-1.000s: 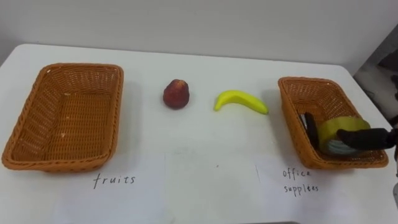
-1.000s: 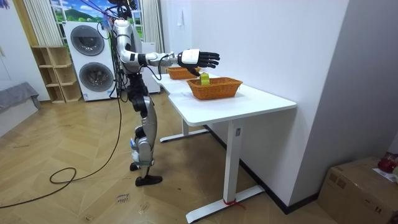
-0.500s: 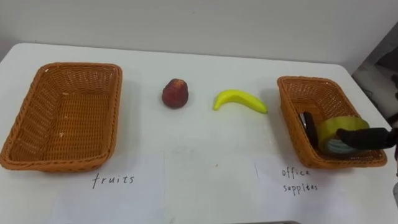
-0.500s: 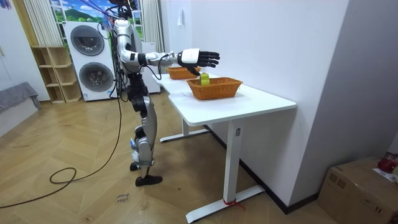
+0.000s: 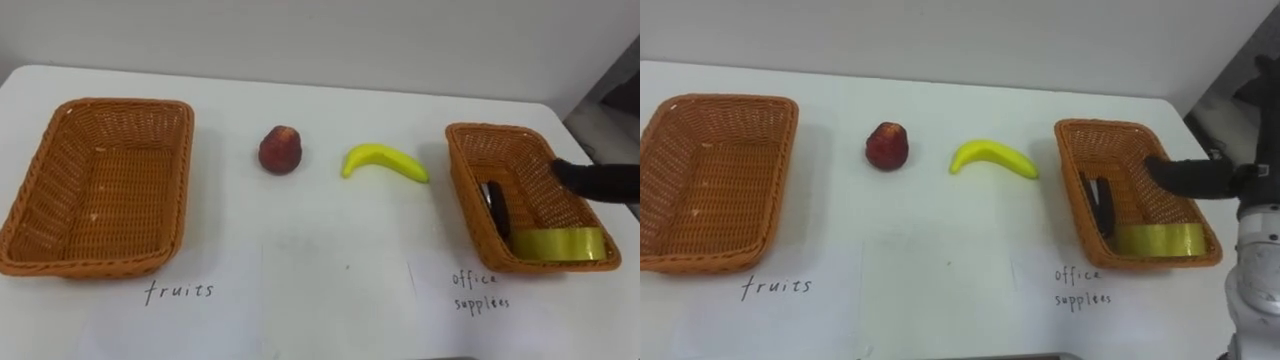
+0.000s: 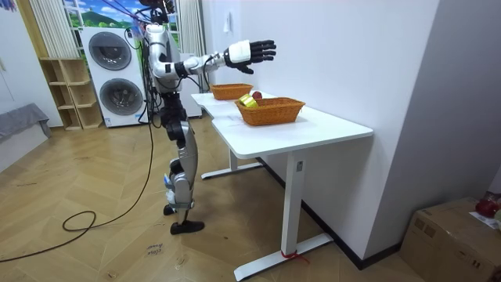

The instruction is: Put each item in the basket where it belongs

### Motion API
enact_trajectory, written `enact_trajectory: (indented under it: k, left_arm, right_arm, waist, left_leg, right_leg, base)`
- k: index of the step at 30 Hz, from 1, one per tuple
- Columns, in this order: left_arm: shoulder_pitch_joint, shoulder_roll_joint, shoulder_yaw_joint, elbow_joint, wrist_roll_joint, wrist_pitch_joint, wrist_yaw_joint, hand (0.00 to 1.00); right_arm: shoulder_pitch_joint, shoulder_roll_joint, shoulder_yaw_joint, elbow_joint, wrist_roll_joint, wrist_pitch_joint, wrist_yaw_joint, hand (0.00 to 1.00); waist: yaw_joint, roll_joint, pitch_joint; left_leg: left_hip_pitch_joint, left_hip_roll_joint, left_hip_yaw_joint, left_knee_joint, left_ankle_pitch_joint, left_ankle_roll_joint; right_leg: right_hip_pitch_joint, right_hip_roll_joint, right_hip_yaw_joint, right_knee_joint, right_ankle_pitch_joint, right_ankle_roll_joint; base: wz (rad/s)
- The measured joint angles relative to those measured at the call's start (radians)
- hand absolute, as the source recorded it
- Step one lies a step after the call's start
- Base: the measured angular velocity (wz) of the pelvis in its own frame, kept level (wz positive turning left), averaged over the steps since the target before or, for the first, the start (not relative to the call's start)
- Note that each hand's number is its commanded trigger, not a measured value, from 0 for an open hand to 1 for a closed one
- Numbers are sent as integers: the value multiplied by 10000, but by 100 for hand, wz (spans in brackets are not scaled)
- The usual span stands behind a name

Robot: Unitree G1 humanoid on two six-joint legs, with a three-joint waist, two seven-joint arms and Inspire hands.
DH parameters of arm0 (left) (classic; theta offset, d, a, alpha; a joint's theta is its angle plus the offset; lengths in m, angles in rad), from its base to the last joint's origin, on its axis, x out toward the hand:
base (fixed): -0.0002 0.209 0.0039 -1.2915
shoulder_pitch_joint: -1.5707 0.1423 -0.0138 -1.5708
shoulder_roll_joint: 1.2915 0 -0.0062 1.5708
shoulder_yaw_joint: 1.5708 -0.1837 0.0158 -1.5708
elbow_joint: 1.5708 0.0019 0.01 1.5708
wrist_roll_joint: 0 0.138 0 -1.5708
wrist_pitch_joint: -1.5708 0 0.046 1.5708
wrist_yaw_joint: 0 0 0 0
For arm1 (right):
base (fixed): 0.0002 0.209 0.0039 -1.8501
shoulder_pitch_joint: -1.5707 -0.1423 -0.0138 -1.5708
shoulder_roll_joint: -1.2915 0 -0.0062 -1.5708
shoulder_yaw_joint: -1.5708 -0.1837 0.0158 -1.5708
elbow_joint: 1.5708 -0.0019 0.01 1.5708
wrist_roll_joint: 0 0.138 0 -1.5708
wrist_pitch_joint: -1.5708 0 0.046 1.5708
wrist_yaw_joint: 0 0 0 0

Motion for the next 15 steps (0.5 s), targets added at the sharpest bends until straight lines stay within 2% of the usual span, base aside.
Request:
enact_trajectory:
  k: [7,12,13,14,15]
  left_arm:
    - [-80,41,-52,-6,3,-118,-59,0]
    - [-268,73,-42,-4,1,-120,-39,0]
    - [-342,75,-34,-3,9,-123,-35,0]
    - [-396,92,-35,0,8,-123,-34,0]
    - [-427,96,-36,-1,8,-125,-36,0]
  right_arm:
    - [-567,-121,144,-244,56,-320,16,0]
    - [-662,-230,178,-373,-126,-327,-9,0]
    - [-704,-292,188,-451,-393,-327,-9,0]
    - [-851,-315,206,-504,-586,-327,-10,0]
    - [-935,-333,223,-516,-664,-327,-10,0]
  waist:
    - [53,-17,38]
    - [273,-34,56]
    - [358,-71,75]
    - [450,-49,158]
    - [472,-90,156]
  left_leg:
    - [0,3,-42,11,-1,-2]
    - [17,-3,-40,14,0,-1]
    - [11,-5,-40,15,0,0]
    - [0,-4,-41,21,0,0]
    - [-4,-4,-41,26,1,0]
  right_leg:
    - [22,1,-53,-1,0,0]
    - [24,-1,-40,-6,0,0]
    - [22,-6,-50,-3,0,0]
    - [20,-7,-64,-6,0,0]
    - [15,-8,-75,-5,0,0]
  base:
    - [0]
    - [0]
    - [0]
    - [0]
    - [0]
